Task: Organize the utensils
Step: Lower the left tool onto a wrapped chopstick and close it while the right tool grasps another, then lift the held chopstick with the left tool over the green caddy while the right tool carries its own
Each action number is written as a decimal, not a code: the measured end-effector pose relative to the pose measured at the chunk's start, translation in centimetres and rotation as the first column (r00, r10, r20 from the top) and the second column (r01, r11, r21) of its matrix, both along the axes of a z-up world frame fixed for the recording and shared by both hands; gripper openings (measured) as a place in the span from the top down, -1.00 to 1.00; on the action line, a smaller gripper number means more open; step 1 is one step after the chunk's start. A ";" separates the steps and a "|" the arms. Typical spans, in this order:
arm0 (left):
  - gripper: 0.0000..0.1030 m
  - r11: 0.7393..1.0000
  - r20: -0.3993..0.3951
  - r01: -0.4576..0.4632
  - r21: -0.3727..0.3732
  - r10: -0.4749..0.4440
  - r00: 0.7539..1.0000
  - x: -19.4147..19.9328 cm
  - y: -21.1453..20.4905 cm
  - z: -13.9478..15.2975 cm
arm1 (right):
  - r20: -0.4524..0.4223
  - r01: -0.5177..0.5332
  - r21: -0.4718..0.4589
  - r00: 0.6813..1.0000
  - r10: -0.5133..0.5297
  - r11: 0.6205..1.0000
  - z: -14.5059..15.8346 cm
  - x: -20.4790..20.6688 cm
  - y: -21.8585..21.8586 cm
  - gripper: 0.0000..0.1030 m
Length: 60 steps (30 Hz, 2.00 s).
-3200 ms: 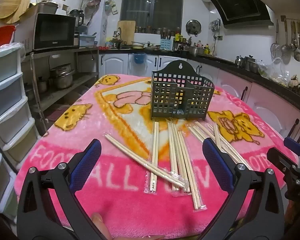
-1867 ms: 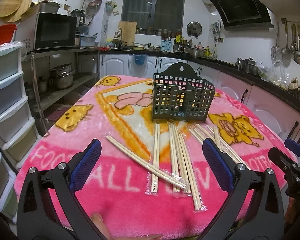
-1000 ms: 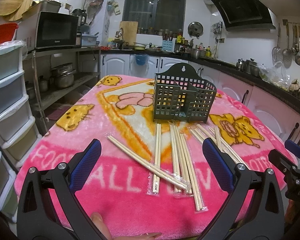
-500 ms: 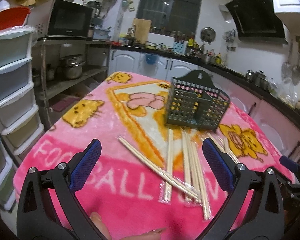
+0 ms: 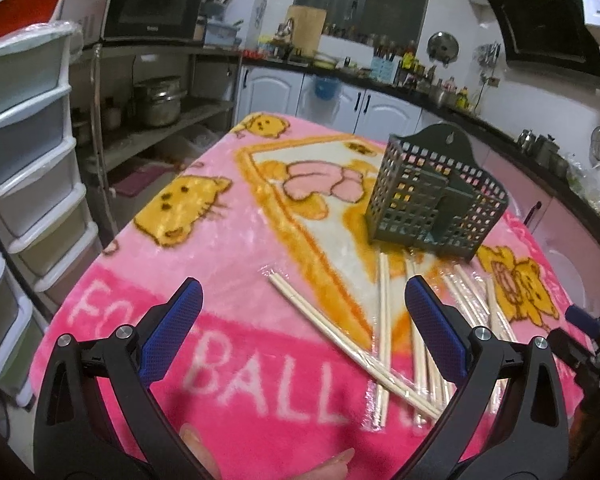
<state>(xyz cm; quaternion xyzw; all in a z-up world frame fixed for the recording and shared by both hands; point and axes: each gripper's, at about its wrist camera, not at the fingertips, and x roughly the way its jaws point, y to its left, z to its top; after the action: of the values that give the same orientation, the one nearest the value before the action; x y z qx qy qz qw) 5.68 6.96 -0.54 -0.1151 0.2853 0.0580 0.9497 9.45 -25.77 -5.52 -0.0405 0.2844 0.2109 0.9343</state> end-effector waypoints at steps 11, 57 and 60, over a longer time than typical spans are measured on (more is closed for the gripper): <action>-0.82 0.999 -0.118 0.037 -0.021 -0.039 0.992 4.1 0.6 -1.5 | -0.042 0.031 -0.021 0.999 -0.032 0.999 -0.4 4.6 -0.2 -0.88; 0.78 0.995 -0.339 0.016 -0.094 -0.047 0.940 11.2 4.1 -5.7 | -0.432 0.053 0.203 0.901 0.041 0.978 -5.2 17.2 -4.5 0.72; 0.87 0.995 -0.332 0.038 -0.096 -0.068 0.941 11.4 3.8 -5.7 | -0.421 0.043 0.201 0.906 0.046 0.979 -5.0 17.0 -4.3 0.76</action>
<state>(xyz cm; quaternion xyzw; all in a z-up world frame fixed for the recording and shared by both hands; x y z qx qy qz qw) 17.07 10.74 -6.22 -0.1375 0.4477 0.0383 0.8827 26.47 -30.05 -10.52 0.1029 0.4568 0.2437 0.8494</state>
